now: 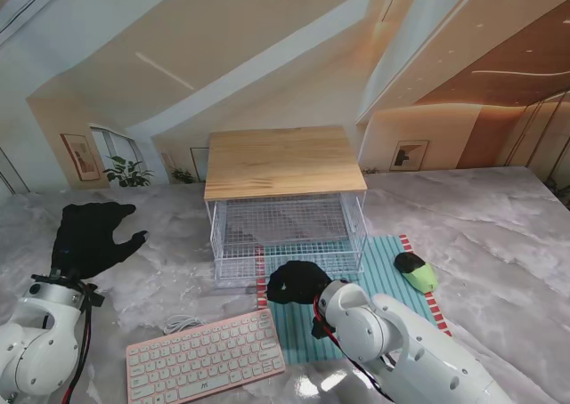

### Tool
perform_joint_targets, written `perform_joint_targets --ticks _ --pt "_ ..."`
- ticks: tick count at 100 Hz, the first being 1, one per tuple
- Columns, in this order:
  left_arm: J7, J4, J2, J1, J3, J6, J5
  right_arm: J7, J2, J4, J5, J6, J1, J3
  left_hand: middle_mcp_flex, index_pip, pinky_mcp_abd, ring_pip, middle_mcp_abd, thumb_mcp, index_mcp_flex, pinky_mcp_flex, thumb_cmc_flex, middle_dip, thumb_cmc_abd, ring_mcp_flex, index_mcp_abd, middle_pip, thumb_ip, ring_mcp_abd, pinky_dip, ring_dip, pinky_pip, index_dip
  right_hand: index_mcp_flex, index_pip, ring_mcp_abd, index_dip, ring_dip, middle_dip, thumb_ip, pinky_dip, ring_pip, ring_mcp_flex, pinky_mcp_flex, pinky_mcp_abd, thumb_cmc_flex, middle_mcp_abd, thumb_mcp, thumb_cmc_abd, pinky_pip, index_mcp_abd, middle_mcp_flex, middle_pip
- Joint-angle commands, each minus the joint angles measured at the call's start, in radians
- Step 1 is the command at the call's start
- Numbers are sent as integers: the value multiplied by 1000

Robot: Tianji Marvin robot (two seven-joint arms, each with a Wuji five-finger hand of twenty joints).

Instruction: Unroll the mouse pad and set up the keyboard and mouse from the tabletop organizer

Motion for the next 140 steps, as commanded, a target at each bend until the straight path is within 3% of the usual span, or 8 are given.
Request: perform_joint_targets --ticks 1,140 --pt "-15 -9 -3 5 2 -1 1 4 -11 13 -5 7 17 -7 -19 -16 -18 -6 -15 -2 7 -18 -1 -14 29 -41 11 -10 -16 -16 -10 -2 -9 -9 -26 -4 -20 9 6 11 12 -16 -9 -54 -38 -74 -7 -19 18 22 -20 7 -38 15" --pt "-33 3 0 -17 20 11 3 -135 -107 210 64 165 208 -121 -20 -17 -18 -6 -13 -3 7 -18 -1 -14 28 -41 11 -10 -17 -13 -10 -2 -9 -9 -60 -20 -47 30 20 29 9 -16 5 -126 -73 -111 -13 -37 50 15 -30 9 -130 52"
